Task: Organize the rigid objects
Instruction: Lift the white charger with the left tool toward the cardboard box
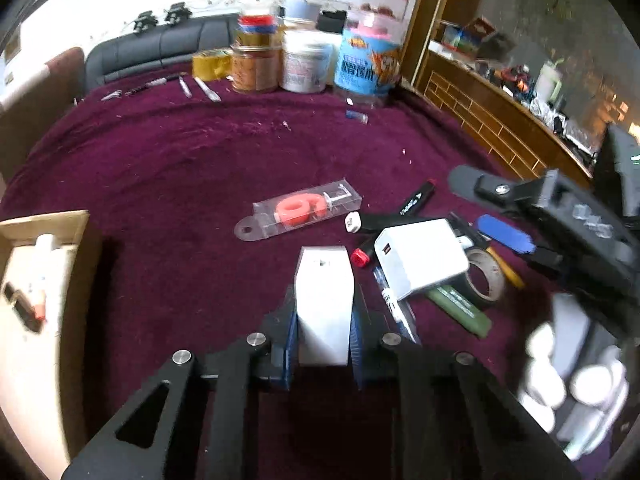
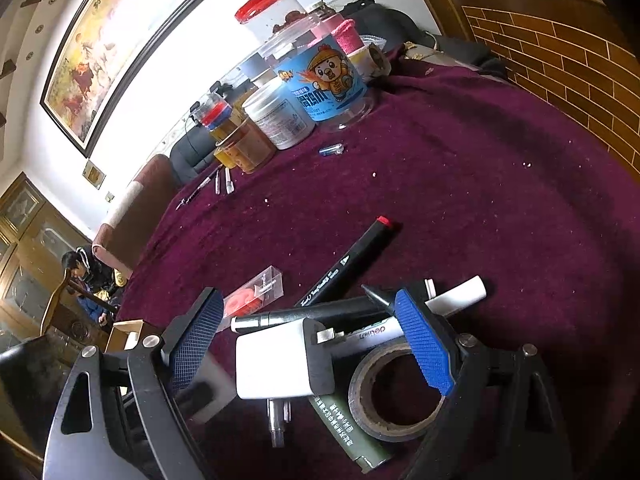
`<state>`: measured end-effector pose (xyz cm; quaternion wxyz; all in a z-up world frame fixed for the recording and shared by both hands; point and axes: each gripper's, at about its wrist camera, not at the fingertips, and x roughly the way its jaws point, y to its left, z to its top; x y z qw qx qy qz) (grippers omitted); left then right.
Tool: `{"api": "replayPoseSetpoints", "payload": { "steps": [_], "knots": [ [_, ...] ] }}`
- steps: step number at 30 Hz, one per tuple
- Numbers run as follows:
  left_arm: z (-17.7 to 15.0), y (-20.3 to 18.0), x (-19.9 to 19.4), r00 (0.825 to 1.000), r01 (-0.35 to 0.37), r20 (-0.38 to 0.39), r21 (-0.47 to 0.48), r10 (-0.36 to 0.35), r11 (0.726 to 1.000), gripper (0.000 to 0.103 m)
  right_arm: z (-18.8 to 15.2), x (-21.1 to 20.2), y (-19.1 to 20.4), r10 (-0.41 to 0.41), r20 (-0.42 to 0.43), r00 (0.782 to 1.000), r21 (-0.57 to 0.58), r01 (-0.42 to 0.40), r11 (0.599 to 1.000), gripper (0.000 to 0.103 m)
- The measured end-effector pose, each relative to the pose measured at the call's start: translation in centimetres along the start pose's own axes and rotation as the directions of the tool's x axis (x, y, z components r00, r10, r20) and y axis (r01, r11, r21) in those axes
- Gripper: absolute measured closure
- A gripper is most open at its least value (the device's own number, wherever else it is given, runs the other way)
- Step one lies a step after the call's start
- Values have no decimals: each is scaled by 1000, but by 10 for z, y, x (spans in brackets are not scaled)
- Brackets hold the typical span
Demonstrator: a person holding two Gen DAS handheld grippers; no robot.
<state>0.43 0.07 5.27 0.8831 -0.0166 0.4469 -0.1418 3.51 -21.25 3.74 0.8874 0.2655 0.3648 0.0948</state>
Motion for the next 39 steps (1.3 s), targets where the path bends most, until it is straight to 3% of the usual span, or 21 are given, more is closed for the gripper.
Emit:
{"api": "replayPoseSetpoints", "payload": {
  "steps": [3,7,10,15,17,19,21,26,31,39],
  "knots": [
    [-6,3,-11,999,-37,10,35,36,999,85,-1,1,2,8,-7,1000,-17,-8,1000,14],
    [-15,14,-10,999,-37,-8,9,37,999,84,-4,3,6,-17,-7,1000,-49,17,999,14],
    [-19,17,-9,999,-48,-16,8,48,999,73,-4,2,2,-26,-2,1000,-38,26,999,14],
    [-17,11,5,998,-55,-33,36,56,998,72,-3,1,-1,-22,2,1000,-29,22,999,14],
    [-18,7,15,997,-59,-49,40,61,997,72,-2,0,-1,-23,3,1000,-32,23,999,14],
    [-20,5,20,996,-67,-58,40,69,997,82,-2,0,-2,-19,7,1000,-25,20,1000,14],
    [-22,8,18,997,-48,-60,24,50,999,85,0,0,-6,-2,11,1000,-2,2,1000,14],
    [-23,25,-35,1000,-13,14,-24,13,1000,85,4,-2,-17,61,22,998,63,-62,996,14],
    [-38,47,-99,992,39,122,-64,-31,997,85,1,-2,-13,78,22,997,46,-79,996,14],
    [-57,96,-153,976,56,215,-119,-30,991,85,-17,-8,45,-72,-35,997,-204,63,977,14]
  ]
}}
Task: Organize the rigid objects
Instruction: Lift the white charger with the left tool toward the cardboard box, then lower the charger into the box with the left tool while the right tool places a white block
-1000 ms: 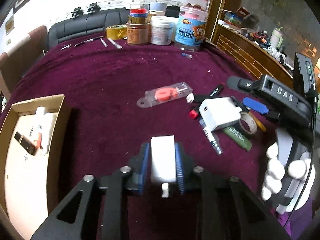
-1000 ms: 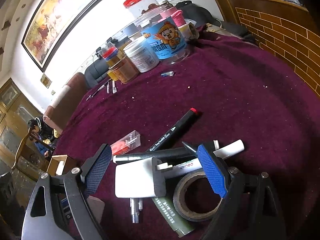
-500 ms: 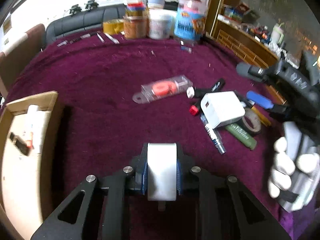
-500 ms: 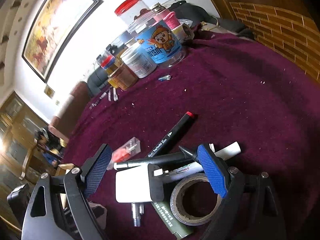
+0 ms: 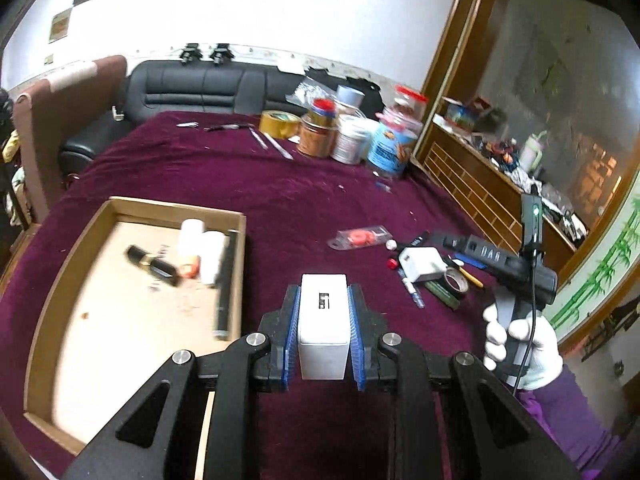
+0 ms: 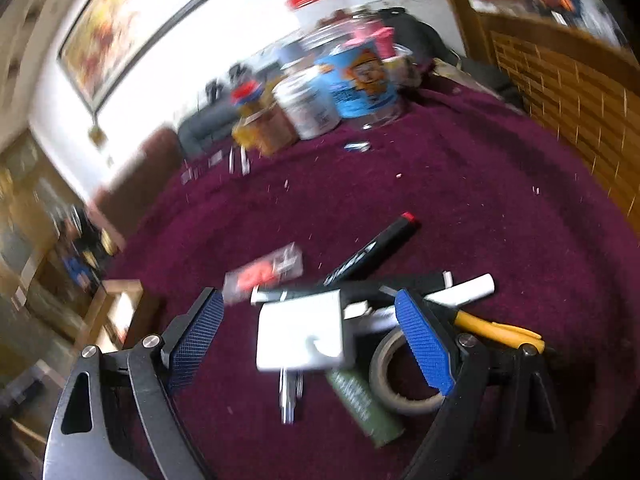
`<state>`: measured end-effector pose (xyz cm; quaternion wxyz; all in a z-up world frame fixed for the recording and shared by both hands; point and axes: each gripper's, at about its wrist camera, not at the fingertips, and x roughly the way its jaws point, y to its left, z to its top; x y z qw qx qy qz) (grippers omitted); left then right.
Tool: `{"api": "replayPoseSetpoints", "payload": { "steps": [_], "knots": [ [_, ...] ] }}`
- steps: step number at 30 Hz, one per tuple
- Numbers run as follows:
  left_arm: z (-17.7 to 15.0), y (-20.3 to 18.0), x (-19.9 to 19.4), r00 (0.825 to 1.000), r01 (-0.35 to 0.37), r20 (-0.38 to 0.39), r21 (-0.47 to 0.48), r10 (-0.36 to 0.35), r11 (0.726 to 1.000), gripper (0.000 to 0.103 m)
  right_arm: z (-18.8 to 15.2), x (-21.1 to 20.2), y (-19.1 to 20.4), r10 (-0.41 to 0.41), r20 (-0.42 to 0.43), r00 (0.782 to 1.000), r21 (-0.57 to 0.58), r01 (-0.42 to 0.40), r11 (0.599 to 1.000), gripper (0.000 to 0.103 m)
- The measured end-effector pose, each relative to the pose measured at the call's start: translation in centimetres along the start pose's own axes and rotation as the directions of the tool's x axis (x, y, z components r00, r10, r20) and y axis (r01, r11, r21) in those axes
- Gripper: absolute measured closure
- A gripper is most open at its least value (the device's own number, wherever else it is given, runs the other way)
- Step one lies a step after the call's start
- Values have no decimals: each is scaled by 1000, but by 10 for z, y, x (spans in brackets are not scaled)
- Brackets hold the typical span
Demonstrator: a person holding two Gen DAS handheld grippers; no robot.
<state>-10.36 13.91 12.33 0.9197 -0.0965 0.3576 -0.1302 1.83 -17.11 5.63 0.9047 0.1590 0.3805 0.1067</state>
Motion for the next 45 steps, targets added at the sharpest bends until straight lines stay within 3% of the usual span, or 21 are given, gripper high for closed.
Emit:
{"api": "replayPoseSetpoints", "payload": {
  "steps": [5,6,7,8,9,12,18,25,29,34,40,45],
  "knots": [
    [-9,38,-10,1000,-16,8,-67,17,998,85,-9,29,30,-187,-101,977,-165,169,972,15],
    [-11,45,-13,1000,-23,9,-78,24,997,85,-10,33,31,-211,-106,972,-177,191,966,18],
    [-13,53,-16,999,-36,11,-90,38,995,85,-12,39,33,-247,-110,963,-202,221,954,35],
    [-15,59,-19,999,-49,14,-97,51,994,85,-14,43,34,-277,-107,955,-218,250,944,36],
    [-17,66,-23,998,-65,18,-104,68,992,84,-15,46,34,-280,-113,953,-223,250,942,47],
    [-20,89,-30,993,-114,20,-131,117,985,84,-15,44,36,-269,-127,955,-205,240,949,48],
    [-20,138,-24,977,-211,-30,-177,209,961,84,-14,18,58,-155,-107,982,-172,135,976,47],
    [-5,182,30,965,-232,-183,-256,189,938,84,-20,3,124,25,-122,992,-222,-52,974,47],
    [16,200,69,951,-243,-260,-291,167,926,84,-31,15,171,158,-210,965,-236,-207,950,47],
    [38,210,111,944,-237,-297,-311,143,920,85,-50,45,221,235,-325,916,-254,-324,911,47],
    [48,220,103,963,-189,-250,-367,99,911,83,-79,90,276,180,-444,878,-359,-358,862,46],
    [40,213,35,985,-152,-127,-308,118,939,69,-94,120,297,101,-509,855,-426,-352,834,46]
  ]
}}
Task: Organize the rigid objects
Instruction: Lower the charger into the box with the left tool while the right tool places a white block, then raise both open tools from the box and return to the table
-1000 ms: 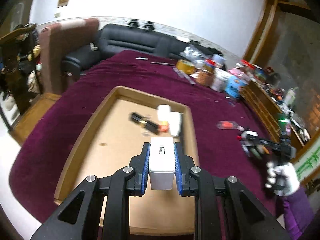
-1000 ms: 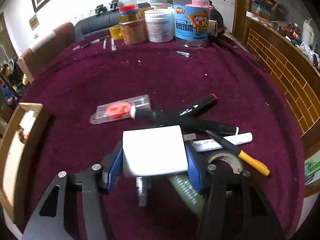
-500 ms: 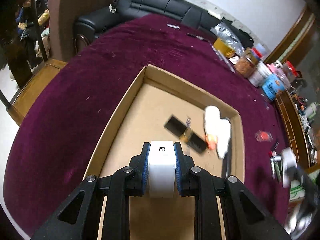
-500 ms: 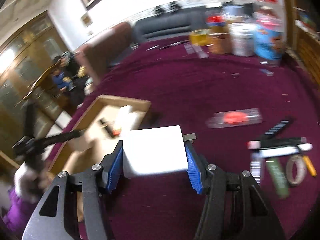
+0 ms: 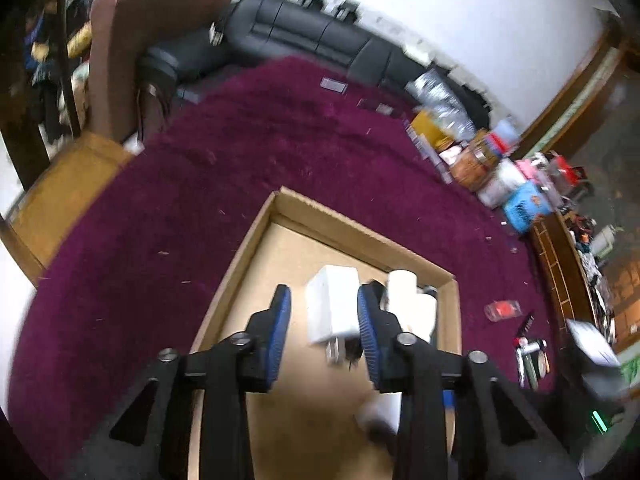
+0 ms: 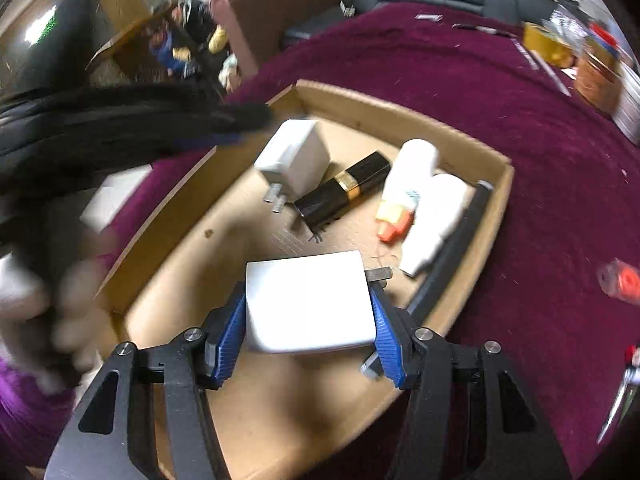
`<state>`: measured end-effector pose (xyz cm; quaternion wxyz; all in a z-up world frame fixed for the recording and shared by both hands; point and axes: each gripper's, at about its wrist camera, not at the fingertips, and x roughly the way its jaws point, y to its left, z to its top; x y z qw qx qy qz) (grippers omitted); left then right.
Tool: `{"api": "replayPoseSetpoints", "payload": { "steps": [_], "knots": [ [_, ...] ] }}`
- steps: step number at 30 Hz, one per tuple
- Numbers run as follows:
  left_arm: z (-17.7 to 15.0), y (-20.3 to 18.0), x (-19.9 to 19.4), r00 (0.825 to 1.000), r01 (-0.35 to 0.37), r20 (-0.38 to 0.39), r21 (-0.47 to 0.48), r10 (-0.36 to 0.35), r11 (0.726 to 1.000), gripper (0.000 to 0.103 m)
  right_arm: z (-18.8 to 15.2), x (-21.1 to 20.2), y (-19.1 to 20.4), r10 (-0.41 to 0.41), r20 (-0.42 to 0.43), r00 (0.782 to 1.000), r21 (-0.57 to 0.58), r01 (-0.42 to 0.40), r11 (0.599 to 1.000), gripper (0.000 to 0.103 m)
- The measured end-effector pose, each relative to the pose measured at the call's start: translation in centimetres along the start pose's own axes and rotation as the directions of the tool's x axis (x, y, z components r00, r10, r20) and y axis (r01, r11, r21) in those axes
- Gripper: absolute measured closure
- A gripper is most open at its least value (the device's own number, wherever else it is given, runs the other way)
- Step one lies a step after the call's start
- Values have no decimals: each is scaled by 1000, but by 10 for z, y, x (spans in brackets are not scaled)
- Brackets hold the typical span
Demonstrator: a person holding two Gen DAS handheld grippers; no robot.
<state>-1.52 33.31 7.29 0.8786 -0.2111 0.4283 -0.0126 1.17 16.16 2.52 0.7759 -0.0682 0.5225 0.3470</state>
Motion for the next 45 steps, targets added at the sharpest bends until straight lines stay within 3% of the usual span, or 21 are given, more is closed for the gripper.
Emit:
{"api": "replayPoseSetpoints", "payload": {
  "steps": [6,8,14,17,22,26,33,37,42,44,45],
  "knots": [
    [-32,18,-71,984,-43,177,45,34,998,52,28,23,4,-76,-12,997,-31,76,997,47],
    [-38,26,-80,981,-37,192,29,31,999,51,35,28,9,-71,-18,997,-32,71,997,46],
    [-54,39,-91,976,-7,219,-4,8,1000,48,27,32,36,-214,7,977,-145,213,966,44],
    [-64,41,-93,971,-7,239,-8,8,1000,47,25,14,31,-173,21,985,-113,174,978,43],
    [-89,47,-102,948,4,318,-44,10,999,47,37,-21,25,-107,149,983,-22,111,994,40],
    [-98,54,-107,947,8,321,-49,9,999,47,64,0,14,-16,98,995,81,8,997,39],
    [-106,62,-107,945,-43,322,-35,52,998,47,109,50,25,68,16,998,142,-70,987,37],
    [-106,65,-105,946,-33,319,-47,46,998,45,116,50,34,108,22,994,150,-110,983,37],
    [-110,72,-98,959,-39,278,-70,57,997,44,88,-1,24,-37,132,991,65,28,997,38],
    [-113,72,-98,961,-39,271,-64,55,997,44,63,-31,9,-143,196,970,47,136,990,38],
    [-114,70,-99,962,-37,270,-59,52,998,44,43,-53,-5,-217,241,946,52,211,976,38]
  ]
}}
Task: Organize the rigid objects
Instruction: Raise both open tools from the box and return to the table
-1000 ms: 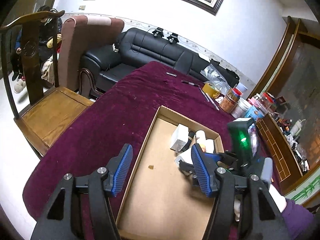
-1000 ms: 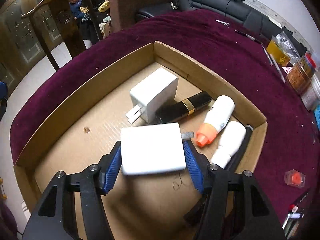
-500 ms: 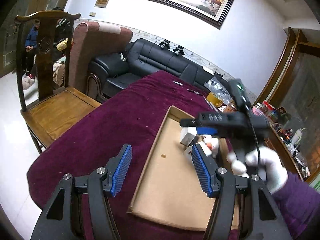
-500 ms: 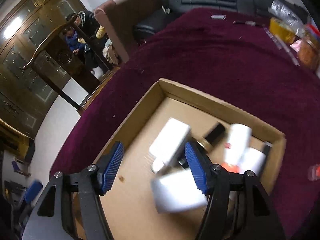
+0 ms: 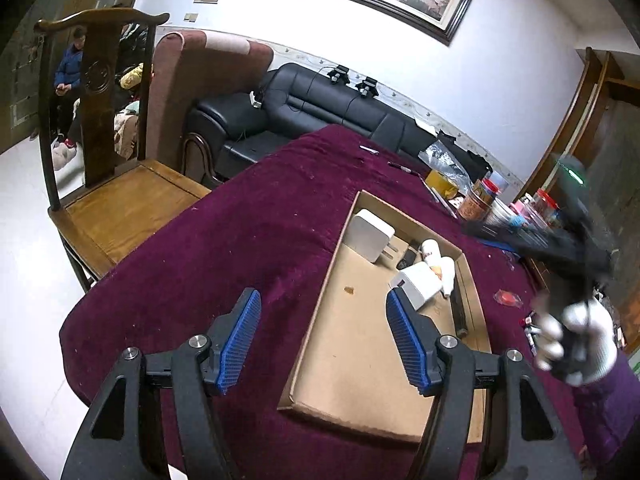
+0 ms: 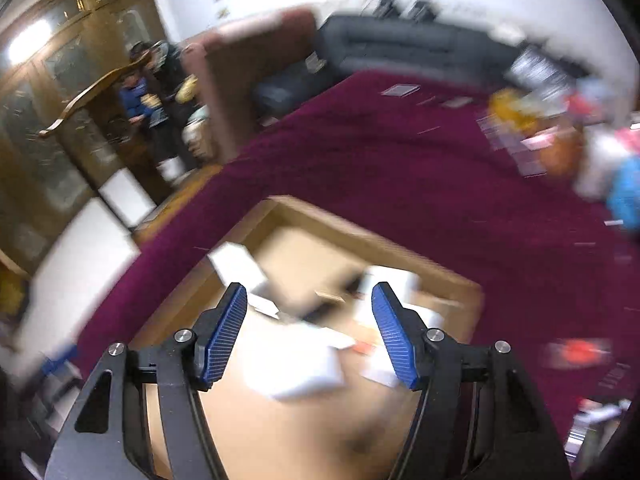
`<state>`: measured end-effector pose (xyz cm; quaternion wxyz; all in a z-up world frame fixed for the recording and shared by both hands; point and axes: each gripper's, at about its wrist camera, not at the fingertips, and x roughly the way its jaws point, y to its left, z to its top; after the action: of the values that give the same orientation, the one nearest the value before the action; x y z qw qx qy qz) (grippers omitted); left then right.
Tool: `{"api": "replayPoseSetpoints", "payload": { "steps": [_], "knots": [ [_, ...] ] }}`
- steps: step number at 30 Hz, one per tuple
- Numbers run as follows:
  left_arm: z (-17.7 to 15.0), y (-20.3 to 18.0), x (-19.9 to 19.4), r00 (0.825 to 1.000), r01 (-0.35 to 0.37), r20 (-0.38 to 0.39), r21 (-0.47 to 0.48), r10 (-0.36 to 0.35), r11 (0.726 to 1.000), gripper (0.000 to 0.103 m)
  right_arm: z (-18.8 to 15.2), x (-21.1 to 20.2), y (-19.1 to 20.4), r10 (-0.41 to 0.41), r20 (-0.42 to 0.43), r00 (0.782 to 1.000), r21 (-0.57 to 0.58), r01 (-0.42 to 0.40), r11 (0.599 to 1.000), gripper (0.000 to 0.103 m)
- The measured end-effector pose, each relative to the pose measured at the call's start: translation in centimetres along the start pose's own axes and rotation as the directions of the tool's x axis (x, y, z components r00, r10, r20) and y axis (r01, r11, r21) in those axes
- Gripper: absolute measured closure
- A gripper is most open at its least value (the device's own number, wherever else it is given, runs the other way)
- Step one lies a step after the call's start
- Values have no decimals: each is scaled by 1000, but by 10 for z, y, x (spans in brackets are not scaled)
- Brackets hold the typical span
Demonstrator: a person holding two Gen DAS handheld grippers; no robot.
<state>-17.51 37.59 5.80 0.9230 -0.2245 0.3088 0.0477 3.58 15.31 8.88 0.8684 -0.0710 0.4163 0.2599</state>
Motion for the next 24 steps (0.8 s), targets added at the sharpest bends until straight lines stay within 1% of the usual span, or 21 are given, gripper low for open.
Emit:
{"api": "replayPoseSetpoints", "payload": {
  "steps": [2,3,4,5,6,7,8,10,11,12,14,17,18,20,21,22,23,24],
  "knots": [
    [-2,-7,-2,1000,20,-9,15,-20,1000,44,-20,-32,-27,-107,66,992,13,107,994,38],
    [-3,-12,-1,999,37,-13,24,-37,999,44,-38,-56,-48,-201,117,973,43,197,979,38],
    [-3,-17,0,998,56,-20,31,-55,998,44,-51,-70,-60,-260,146,954,63,253,965,35],
    [-4,-23,1,997,75,-32,36,-74,997,44,-62,-83,-72,-316,168,934,84,306,948,32],
    [-5,-30,3,995,88,-45,41,-87,995,44,-76,-98,-88,-378,180,908,121,361,925,24],
    [-5,-39,6,993,105,-65,48,-102,993,44,-92,-109,-105,-418,178,891,168,392,905,22],
    [-4,-48,11,990,113,-91,51,-108,992,44,-104,-117,-119,-430,161,888,209,396,894,22],
    [-1,-62,21,986,99,-143,50,-90,994,44,-122,-124,-142,-428,121,896,280,383,880,22],
    [0,-69,26,980,107,-175,41,-99,993,44,-132,-128,-153,-421,105,901,317,371,873,22],
    [0,-77,29,970,132,-207,26,-124,991,44,-142,-132,-160,-416,98,904,345,362,866,22],
    [-2,-90,27,962,158,-228,22,-149,987,44,-154,-143,-169,-414,105,904,374,350,859,22],
    [-8,-122,21,963,151,-238,90,-126,984,44,-167,-163,-185,-438,136,889,409,352,842,22],
    [-10,-132,20,961,160,-245,106,-130,981,44,-170,-169,-193,-432,139,891,432,338,836,22],
    [-13,-160,14,958,176,-255,165,-130,971,44,-171,-176,-216,-387,149,910,503,267,822,22],
    [-15,-173,11,959,177,-254,199,-124,964,44,-167,-177,-234,-346,155,925,563,205,801,22],
    [-19,-187,9,960,177,-255,234,-116,956,43,-166,-176,-246,-322,154,934,599,171,782,22],
    [-22,-199,9,959,181,-260,257,-112,949,43,-165,-173,-264,-301,164,940,647,128,752,22],
    [-27,-211,10,956,188,-272,275,-111,943,42,-164,-168,-277,-294,178,939,677,100,729,22]
  ]
}}
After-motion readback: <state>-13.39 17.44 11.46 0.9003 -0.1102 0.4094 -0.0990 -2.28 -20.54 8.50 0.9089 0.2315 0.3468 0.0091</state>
